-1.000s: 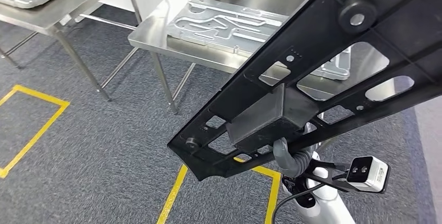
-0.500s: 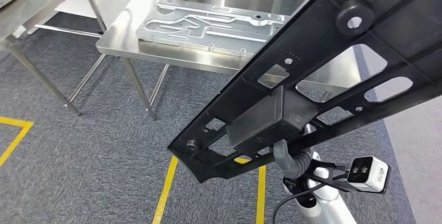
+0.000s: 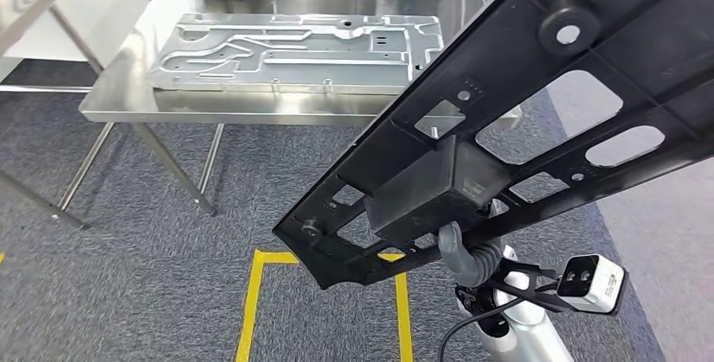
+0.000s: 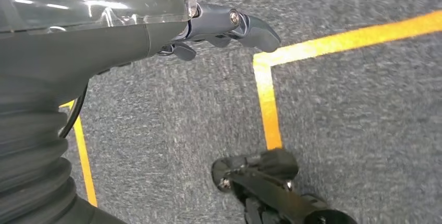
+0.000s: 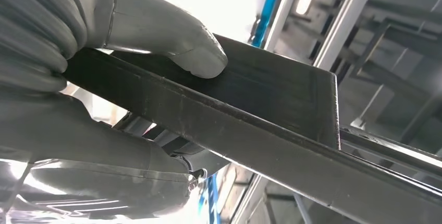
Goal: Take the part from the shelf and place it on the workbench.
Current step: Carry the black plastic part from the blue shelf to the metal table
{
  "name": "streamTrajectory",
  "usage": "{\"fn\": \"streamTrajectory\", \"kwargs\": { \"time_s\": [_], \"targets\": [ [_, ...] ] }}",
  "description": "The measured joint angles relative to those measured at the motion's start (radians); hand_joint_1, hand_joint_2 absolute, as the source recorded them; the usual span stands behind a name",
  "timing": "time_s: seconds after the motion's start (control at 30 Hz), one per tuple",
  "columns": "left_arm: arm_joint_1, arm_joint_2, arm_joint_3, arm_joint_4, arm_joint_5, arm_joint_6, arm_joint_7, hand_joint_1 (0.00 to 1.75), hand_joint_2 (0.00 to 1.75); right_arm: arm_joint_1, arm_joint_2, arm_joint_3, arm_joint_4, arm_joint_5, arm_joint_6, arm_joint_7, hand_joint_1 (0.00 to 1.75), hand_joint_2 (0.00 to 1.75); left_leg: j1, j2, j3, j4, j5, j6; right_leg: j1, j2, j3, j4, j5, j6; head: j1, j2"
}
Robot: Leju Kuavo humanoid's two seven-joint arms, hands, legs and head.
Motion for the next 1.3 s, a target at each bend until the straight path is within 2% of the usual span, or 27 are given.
{"fn": "streamTrajectory", "kwargs": {
  "time_s": [0.07, 0.1, 0.13, 0.23, 0.3, 0.33, 0.4, 0.43, 0.47, 0.5, 0.57, 0.6, 0.63, 0.67, 0.77, 0.83, 0.9, 0.93, 0.97, 1.0, 1.03, 1.07, 1.1, 1.13, 1.17, 1.27, 1.3],
  "targets": [
    [-0.004, 0.001, -0.001, 0.0, 0.0, -0.002, 0.001, 0.0, 1.75, 0.0, 0.0, 0.001, 0.0, 0.011, -0.015, 0.002, 1.75, 1.75, -0.002, -0.007, 0.051, -0.134, 0.076, 0.009, 0.002, 0.012, 0.003, 0.005, -0.004, 0.004, 0.0, 0.0],
    [-0.006, 0.001, -0.001, 0.0, 0.0, -0.002, 0.001, 0.0, 1.75, 0.0, 0.0, 0.001, 0.0, 0.014, -0.018, 0.002, 1.75, 1.75, -0.003, -0.012, 0.072, -0.189, 0.099, 0.013, 0.003, 0.016, 0.002, 0.008, -0.006, 0.007, 0.0, 0.0],
    [-0.007, 0.002, -0.001, 0.0, 0.0, -0.004, 0.002, 0.0, 1.75, 0.001, 0.0, 0.001, -0.001, 0.016, -0.021, 0.002, 1.75, 1.75, -0.005, -0.016, 0.085, -0.222, 0.11, 0.018, 0.004, 0.018, 0.002, 0.01, -0.008, 0.012, 0.0, 0.0],
    [-0.008, 0.003, -0.001, 0.0, 0.0, -0.013, 0.007, 0.0, 1.75, 0.002, 0.0, 0.002, -0.005, 0.02, -0.026, 0.0, 1.75, 1.75, -0.006, -0.015, 0.09, -0.238, 0.116, 0.031, 0.001, 0.019, -0.001, 0.008, -0.008, 0.028, 0.0, 0.0],
    [-0.009, 0.002, -0.001, 0.0, 0.0, -0.02, 0.008, 0.0, 1.75, 0.001, 0.0, 0.003, -0.008, 0.02, -0.031, -0.003, 1.75, 1.75, -0.001, -0.011, 0.094, -0.249, 0.124, 0.043, 0.002, 0.002, -0.014, 0.04, -0.031, 0.039, 0.0, 0.0],
    [-0.008, 0.002, -0.002, 0.0, 0.0, -0.023, 0.009, 0.0, 1.75, 0.001, -0.001, 0.003, -0.009, 0.02, -0.034, -0.005, 1.75, 1.75, 0.001, -0.009, 0.095, -0.253, 0.127, 0.048, 0.001, -0.01, -0.034, 0.084, -0.058, 0.044, 0.0, 0.0],
    [-0.007, 0.002, -0.002, 0.0, 0.0, -0.028, 0.009, 0.0, 1.75, 0.001, -0.001, 0.004, -0.008, 0.019, -0.036, -0.008, 1.75, 1.75, 0.001, -0.004, 0.095, -0.254, 0.127, 0.05, -0.005, -0.027, -0.098, 0.213, -0.12, 0.053, 0.0, 0.0],
    [-0.006, 0.002, -0.003, 0.0, 0.0, -0.029, 0.009, 0.0, 1.75, 0.002, -0.002, 0.004, -0.008, 0.018, -0.037, -0.009, 1.75, 1.75, 0.001, -0.002, 0.095, -0.254, 0.126, 0.05, -0.008, -0.03, -0.123, 0.264, -0.136, 0.056, 0.0, 0.0],
    [-0.006, 0.002, -0.004, 0.0, 0.0, -0.031, 0.009, 0.0, 1.75, 0.002, -0.003, 0.005, -0.008, 0.017, -0.037, -0.009, 1.75, 1.75, 0.001, 0.001, 0.096, -0.254, 0.125, 0.049, -0.011, -0.032, -0.132, 0.281, -0.132, 0.059, 0.0, 0.0],
    [-0.006, 0.002, -0.006, 0.0, 0.0, -0.032, 0.009, 0.0, 1.75, 0.002, -0.003, 0.005, -0.008, 0.017, -0.037, -0.009, 1.75, 1.75, 0.001, 0.002, 0.097, -0.253, 0.124, 0.048, -0.014, -0.035, -0.122, 0.26, -0.111, 0.061, 0.0, 0.0],
    [-0.006, 0.002, -0.008, 0.0, 0.0, -0.033, 0.009, 0.0, 1.75, 0.001, -0.003, 0.007, -0.008, 0.016, -0.038, -0.009, 1.75, 1.75, 0.001, 0.004, 0.101, -0.252, 0.119, 0.042, -0.018, -0.045, -0.055, 0.13, -0.046, 0.06, 0.0, 0.0],
    [-0.007, 0.002, -0.009, 0.0, 0.0, -0.033, 0.009, 0.0, 1.75, -0.001, -0.003, 0.008, -0.008, 0.016, -0.038, -0.009, 1.75, 1.75, -0.001, 0.004, 0.102, -0.25, 0.116, 0.036, -0.017, -0.049, -0.024, 0.069, -0.025, 0.056, 0.0, 0.0],
    [-0.007, 0.002, -0.009, 0.0, 0.0, -0.033, 0.008, 0.0, 1.75, -0.002, -0.003, 0.008, -0.008, 0.015, -0.038, -0.009, 1.75, 1.75, -0.002, 0.004, 0.103, -0.249, 0.113, 0.031, -0.015, -0.052, -0.002, 0.026, -0.014, 0.051, 0.0, 0.0],
    [-0.007, 0.002, -0.01, 0.0, 0.0, -0.033, 0.008, 0.0, 1.75, -0.003, -0.003, 0.009, -0.008, 0.014, -0.039, -0.009, 1.75, 1.75, -0.004, 0.005, 0.104, -0.248, 0.111, 0.024, -0.012, -0.054, 0.007, 0.007, -0.014, 0.045, 0.0, 0.0],
    [-0.007, 0.002, -0.012, 0.0, 0.0, -0.033, 0.008, 0.0, 1.75, -0.004, -0.004, 0.01, -0.008, 0.011, -0.039, -0.009, 1.75, 1.75, -0.002, 0.007, 0.105, -0.245, 0.103, 0.006, -0.011, -0.047, 0.011, -0.001, -0.015, 0.025, 0.0, 0.0],
    [-0.007, 0.003, -0.013, 0.0, 0.0, -0.033, 0.007, 0.0, 1.75, -0.005, -0.004, 0.012, -0.008, 0.01, -0.039, -0.009, 1.75, 1.75, 0.001, 0.004, 0.08, -0.182, 0.064, -0.002, -0.013, -0.046, 0.018, -0.008, -0.013, 0.012, 0.0, 0.0],
    [-0.005, 0.003, -0.013, 0.0, 0.0, -0.033, 0.006, 0.0, 1.75, -0.005, -0.004, 0.015, -0.008, 0.009, -0.04, -0.01, 1.75, 1.75, 0.002, 0.001, 0.015, -0.047, 0.002, -0.006, -0.01, -0.043, 0.02, -0.008, -0.016, 0.005, 0.0, 0.0],
    [-0.004, 0.003, -0.013, 0.0, 0.0, -0.033, 0.006, 0.0, 1.75, -0.005, -0.004, 0.016, -0.008, 0.009, -0.04, -0.01, 1.75, 1.75, 0.002, 0.001, -0.017, 0.013, -0.017, -0.007, -0.008, -0.041, 0.021, -0.008, -0.017, 0.003, 0.0, 0.0],
    [-0.002, 0.003, -0.014, 0.0, 0.0, -0.033, 0.006, 0.0, 1.75, -0.004, -0.004, 0.016, -0.008, 0.009, -0.04, -0.009, 1.75, 1.75, 0.002, 0.001, -0.037, 0.044, -0.017, -0.006, -0.006, -0.038, 0.023, -0.007, -0.019, 0.002, 0.0, 0.0],
    [-0.001, 0.003, -0.015, 0.0, 0.0, -0.033, 0.006, 0.0, 1.75, -0.004, -0.004, 0.017, -0.008, 0.009, -0.04, -0.009, 1.75, 1.75, 0.002, 0.001, -0.038, 0.036, 0.004, -0.005, -0.004, -0.036, 0.026, -0.007, -0.021, 0.002, 0.0, 0.0],
    [-0.001, 0.004, -0.015, 0.0, 0.0, -0.033, 0.006, 0.0, 1.75, -0.004, -0.004, 0.018, -0.008, 0.009, -0.04, -0.009, 1.75, 1.75, 0.002, 0.0, -0.02, -0.013, 0.041, -0.001, -0.003, -0.033, 0.031, -0.006, -0.024, 0.002, 0.0, 0.0],
    [-0.001, 0.004, -0.015, 0.0, 0.0, -0.033, 0.006, 0.0, 1.75, -0.004, -0.004, 0.018, -0.008, 0.009, -0.04, -0.01, 1.75, 1.75, 0.001, -0.003, 0.01, -0.087, 0.083, 0.005, -0.002, -0.03, 0.036, -0.006, -0.027, 0.004, 0.0, 0.0],
    [-0.001, 0.005, -0.015, 0.0, 0.0, -0.033, 0.006, 0.0, 1.75, -0.004, -0.004, 0.018, -0.008, 0.009, -0.04, -0.01, 1.75, 1.75, -0.001, -0.006, 0.04, -0.157, 0.113, 0.011, 0.0, -0.028, 0.039, -0.005, -0.03, 0.006, 0.0, 0.0],
    [-0.001, 0.007, -0.016, 0.0, 0.0, -0.033, 0.006, 0.0, 1.75, -0.004, -0.004, 0.018, -0.008, 0.009, -0.04, -0.01, 1.75, 1.75, -0.003, -0.009, 0.062, -0.207, 0.131, 0.016, 0.001, -0.026, 0.04, -0.004, -0.033, 0.01, 0.0, 0.0],
    [-0.002, 0.008, -0.016, 0.0, 0.0, -0.033, 0.006, 0.0, 1.75, -0.004, -0.004, 0.018, -0.008, 0.009, -0.04, -0.01, 1.75, 1.75, -0.005, -0.012, 0.073, -0.233, 0.134, 0.02, 0.002, -0.025, 0.04, -0.003, -0.034, 0.015, 0.0, 0.0],
    [-0.003, 0.008, -0.016, 0.0, 0.0, -0.033, 0.006, 0.0, 1.75, -0.005, -0.004, 0.019, -0.008, 0.009, -0.04, -0.01, 1.75, 1.75, -0.005, -0.012, 0.079, -0.246, 0.134, 0.032, 0.001, -0.024, 0.04, -0.002, -0.038, 0.031, 0.0, 0.0],
    [-0.003, 0.008, -0.016, 0.0, 0.0, -0.033, 0.006, 0.0, 1.75, -0.005, -0.004, 0.02, -0.008, 0.009, -0.04, -0.01, 1.75, 1.75, -0.002, -0.011, 0.083, -0.251, 0.136, 0.038, 0.001, -0.025, 0.036, 0.012, -0.049, 0.037, 0.0, 0.0]
  ]
}}
